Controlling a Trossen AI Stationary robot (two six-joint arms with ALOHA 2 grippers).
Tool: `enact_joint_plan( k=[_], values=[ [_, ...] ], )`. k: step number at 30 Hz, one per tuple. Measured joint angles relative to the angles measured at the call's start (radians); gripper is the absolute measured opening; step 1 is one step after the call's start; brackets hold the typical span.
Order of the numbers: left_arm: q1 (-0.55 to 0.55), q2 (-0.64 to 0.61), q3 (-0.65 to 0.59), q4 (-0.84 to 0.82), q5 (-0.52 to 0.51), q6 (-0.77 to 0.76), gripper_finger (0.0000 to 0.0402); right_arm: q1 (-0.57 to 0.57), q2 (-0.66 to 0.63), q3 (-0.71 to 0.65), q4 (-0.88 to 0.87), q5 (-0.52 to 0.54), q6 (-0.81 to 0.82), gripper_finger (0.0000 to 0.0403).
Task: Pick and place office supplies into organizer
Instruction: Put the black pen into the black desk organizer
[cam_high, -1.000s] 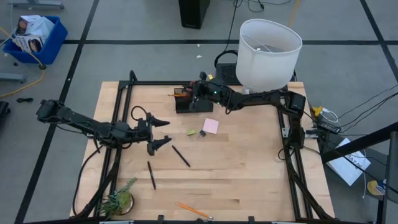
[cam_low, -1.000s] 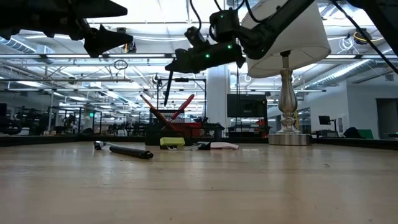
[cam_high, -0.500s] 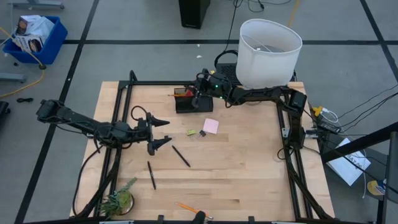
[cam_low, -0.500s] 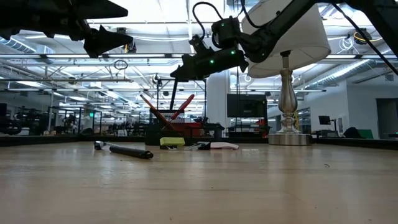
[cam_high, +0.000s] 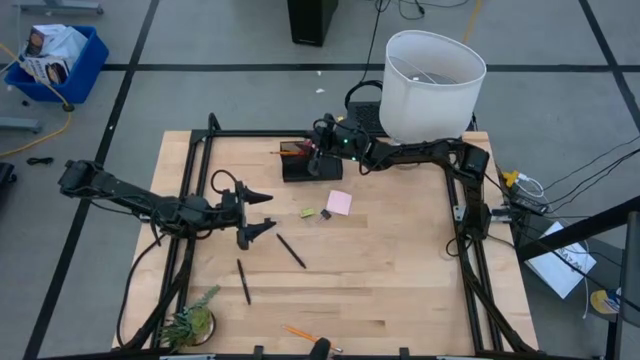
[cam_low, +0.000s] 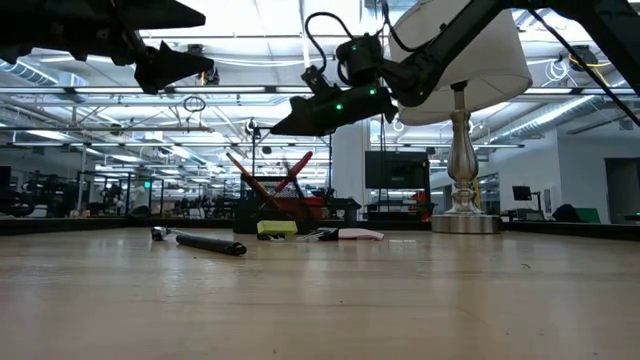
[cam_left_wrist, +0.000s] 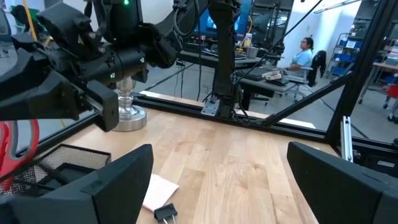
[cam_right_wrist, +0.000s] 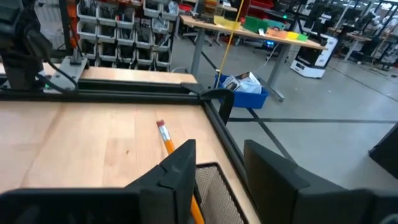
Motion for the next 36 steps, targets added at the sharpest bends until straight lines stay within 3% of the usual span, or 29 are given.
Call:
enact_joint_plan(
  k=[11,14,19,28,32,36],
  values=[
    [-0.006,0.000,0.000,-0.044,0.001,-0.009,0.0379,0.007,-0.025,0.000,-0.066,0.001,-0.025,0.0123],
    [-0.006,0.000,0.000,-0.049,0.001,-0.032,0.0379,0.022,-0.049,0.000,-0.183,0.021,-0.069,0.0123],
    [-0.006,0.000,0.000,-0.072,0.002,-0.037,0.0379,0.073,-0.145,-0.001,-0.458,0.195,-0.154,0.0120],
    [-0.005,0.000,0.000,-0.069,-0.004,-0.032,0.0379,0.123,-0.178,-0.002,-0.753,0.233,-0.181,0.0131],
    [-0.001,0.000,0.000,-0.068,-0.006,-0.028,0.0379,0.108,-0.171,-0.045,-0.754,0.225,-0.159,0.0158],
    [-0.001,0.000,0.000,-0.068,-0.016,-0.018,0.0379,0.096,-0.149,-0.127,-0.611,0.209,-0.160,0.0191]
  ],
)
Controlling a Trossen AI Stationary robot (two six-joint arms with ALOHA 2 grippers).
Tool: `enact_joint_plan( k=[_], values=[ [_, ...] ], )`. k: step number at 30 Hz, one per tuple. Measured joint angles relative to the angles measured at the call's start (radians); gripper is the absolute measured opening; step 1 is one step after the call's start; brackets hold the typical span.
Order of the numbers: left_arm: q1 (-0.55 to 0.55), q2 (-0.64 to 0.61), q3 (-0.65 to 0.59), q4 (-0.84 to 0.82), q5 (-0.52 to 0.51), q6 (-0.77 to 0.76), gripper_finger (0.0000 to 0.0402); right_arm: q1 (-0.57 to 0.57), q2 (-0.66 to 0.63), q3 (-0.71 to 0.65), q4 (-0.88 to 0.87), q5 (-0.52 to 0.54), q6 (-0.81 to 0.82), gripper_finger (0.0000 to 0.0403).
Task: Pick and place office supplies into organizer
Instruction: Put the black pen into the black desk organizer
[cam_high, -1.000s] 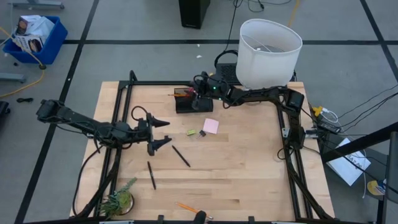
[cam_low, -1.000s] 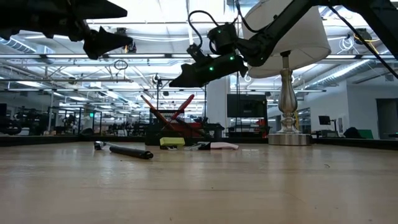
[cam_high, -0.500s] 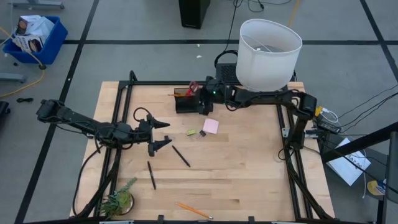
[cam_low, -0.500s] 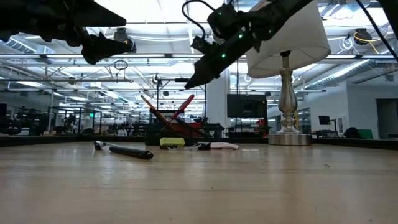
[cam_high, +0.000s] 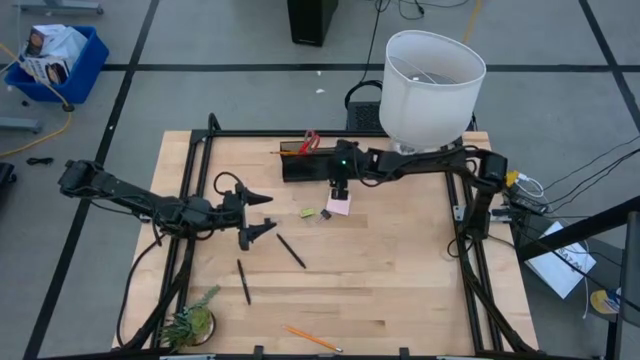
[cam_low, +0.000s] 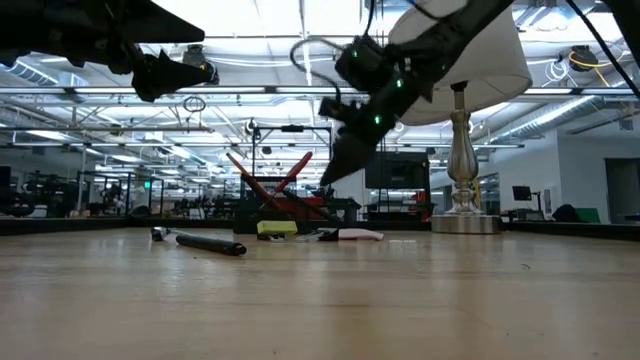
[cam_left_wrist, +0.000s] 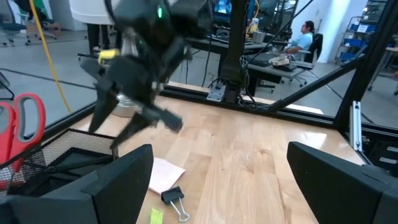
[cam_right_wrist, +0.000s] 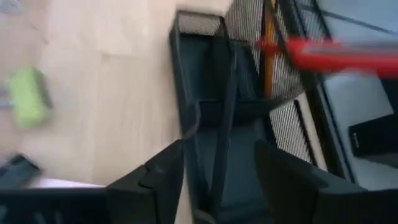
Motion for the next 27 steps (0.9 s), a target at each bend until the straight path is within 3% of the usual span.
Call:
enact_joint_plan(
  k=[7,18,27],
  values=[
    [0.000,0.000,0.000,0.001,-0.032,0.000,0.0379,-0.018,-0.003,-0.089,0.161,-0.004,-0.004,0.0223],
    [0.016,0.000,0.000,0.030,-0.071,0.019,0.0379,-0.040,0.006,-0.094,0.215,-0.086,0.004,0.0204],
    [0.034,0.000,0.000,0.024,-0.068,0.018,0.0379,-0.061,0.123,-0.088,0.230,-0.060,-0.004,0.0204]
  ],
)
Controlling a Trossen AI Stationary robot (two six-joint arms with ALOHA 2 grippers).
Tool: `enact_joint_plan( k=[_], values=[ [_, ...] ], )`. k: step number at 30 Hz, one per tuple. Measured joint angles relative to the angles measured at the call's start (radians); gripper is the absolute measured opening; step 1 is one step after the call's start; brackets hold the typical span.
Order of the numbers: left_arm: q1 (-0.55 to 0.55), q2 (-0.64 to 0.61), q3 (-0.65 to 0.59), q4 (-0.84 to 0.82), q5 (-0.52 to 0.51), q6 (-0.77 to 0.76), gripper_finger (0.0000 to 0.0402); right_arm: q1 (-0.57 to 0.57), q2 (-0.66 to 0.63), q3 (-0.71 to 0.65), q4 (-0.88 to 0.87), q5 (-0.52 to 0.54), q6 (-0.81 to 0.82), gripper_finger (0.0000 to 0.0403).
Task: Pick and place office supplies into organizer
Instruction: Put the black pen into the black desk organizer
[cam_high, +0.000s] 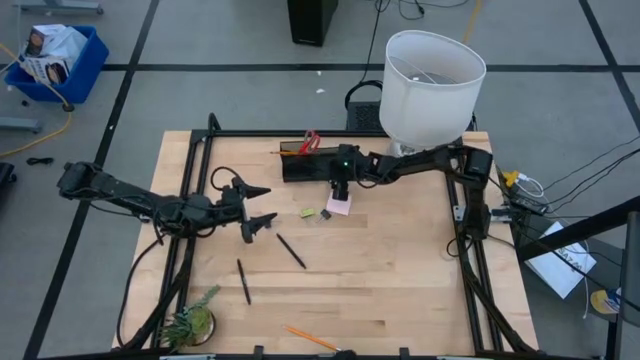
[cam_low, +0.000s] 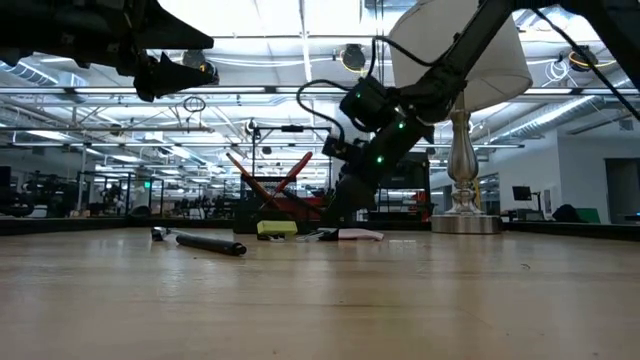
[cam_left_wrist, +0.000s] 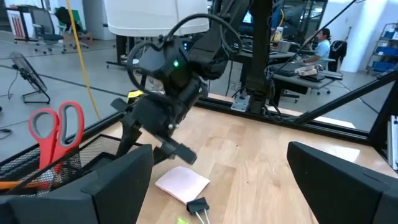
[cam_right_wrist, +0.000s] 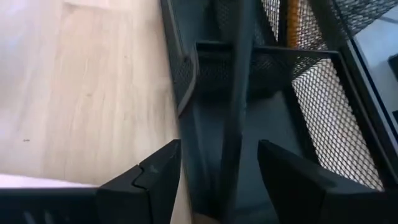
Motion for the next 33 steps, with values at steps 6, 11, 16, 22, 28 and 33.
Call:
enact_joint_plan(
  k=[6,11,16,22,28,33],
  values=[
    [0.000,0.000,0.000,-0.006,0.005,0.001,0.0379,-0.016,0.020,0.003,0.010,0.007,-0.001,0.0191],
    [0.000,0.000,0.000,-0.009,0.006,0.000,0.0379,-0.020,0.017,0.003,0.015,0.008,0.002,0.0149],
    [0.000,0.000,0.000,-0.009,0.005,0.000,0.0379,-0.019,0.015,0.003,0.001,0.006,0.002,0.0060],
    [0.000,0.000,0.000,-0.009,0.005,-0.004,0.0379,-0.018,0.015,0.002,0.021,0.010,0.018,0.0027],
    [0.000,0.000,0.000,-0.009,0.005,0.015,0.0379,0.012,-0.008,-0.001,0.007,0.133,-0.033,0.0020],
    [0.000,0.000,0.000,-0.010,0.006,0.002,0.0379,0.062,-0.068,-0.001,0.020,0.190,-0.095,0.0020]
  ],
)
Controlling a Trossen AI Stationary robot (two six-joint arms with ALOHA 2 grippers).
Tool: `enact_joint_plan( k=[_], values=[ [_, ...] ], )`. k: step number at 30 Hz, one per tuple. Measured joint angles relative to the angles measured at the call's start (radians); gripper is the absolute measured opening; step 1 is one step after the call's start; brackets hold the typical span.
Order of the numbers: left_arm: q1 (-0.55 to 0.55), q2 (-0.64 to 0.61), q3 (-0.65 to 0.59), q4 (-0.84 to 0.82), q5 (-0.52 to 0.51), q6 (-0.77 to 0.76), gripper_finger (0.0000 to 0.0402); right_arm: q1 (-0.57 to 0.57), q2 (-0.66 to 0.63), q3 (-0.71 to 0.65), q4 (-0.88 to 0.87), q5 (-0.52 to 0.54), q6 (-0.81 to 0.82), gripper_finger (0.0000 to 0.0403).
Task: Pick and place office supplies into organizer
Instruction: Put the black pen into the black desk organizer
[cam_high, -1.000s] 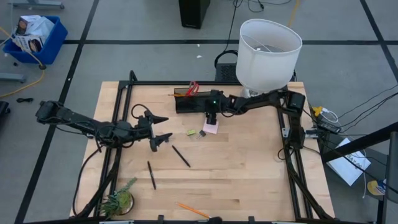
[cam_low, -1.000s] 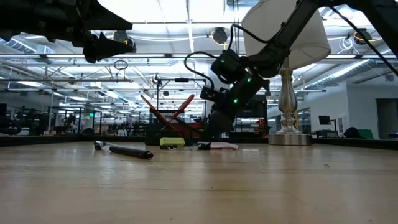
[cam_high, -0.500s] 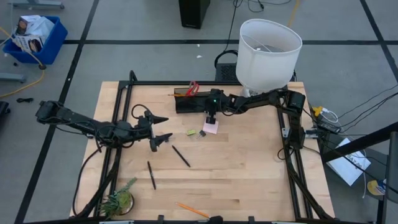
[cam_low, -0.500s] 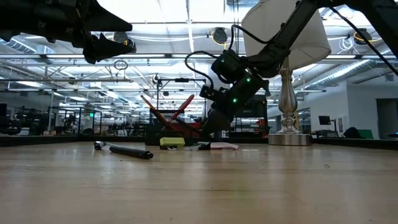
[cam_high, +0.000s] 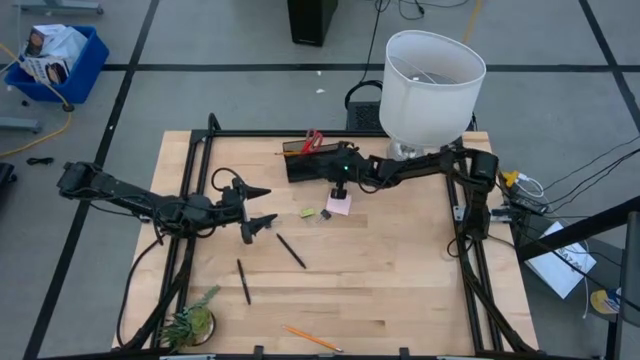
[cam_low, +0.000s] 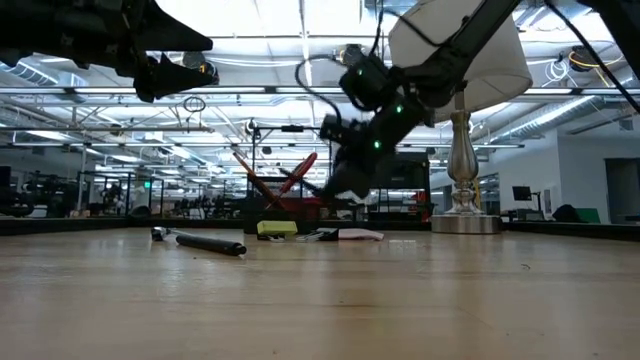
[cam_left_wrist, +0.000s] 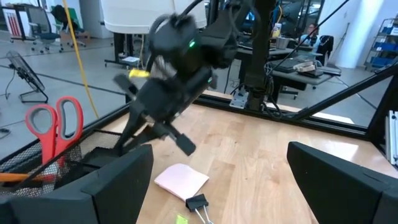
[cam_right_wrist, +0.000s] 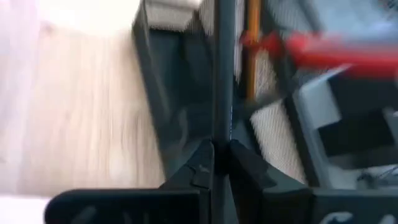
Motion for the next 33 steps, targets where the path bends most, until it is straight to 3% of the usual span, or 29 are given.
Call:
enact_joint_plan(
  k=[11,14,24,33],
  values=[
    [0.000,0.000,0.000,0.001,0.002,-0.038,0.0379,0.178,-0.102,0.001,-0.087,0.244,-0.334,0.0020],
    [0.000,0.000,0.000,0.002,0.044,-0.162,0.0379,0.256,-0.109,0.001,-0.088,0.311,-0.426,0.0020],
    [-0.022,0.001,0.000,0.040,0.345,-0.561,0.0379,0.503,-0.108,0.001,-0.034,0.500,-0.641,0.0020],
    [-0.050,0.106,0.000,-0.021,0.338,-0.914,0.0365,0.684,-0.108,0.001,0.156,0.603,-0.900,0.0020]
  ],
)
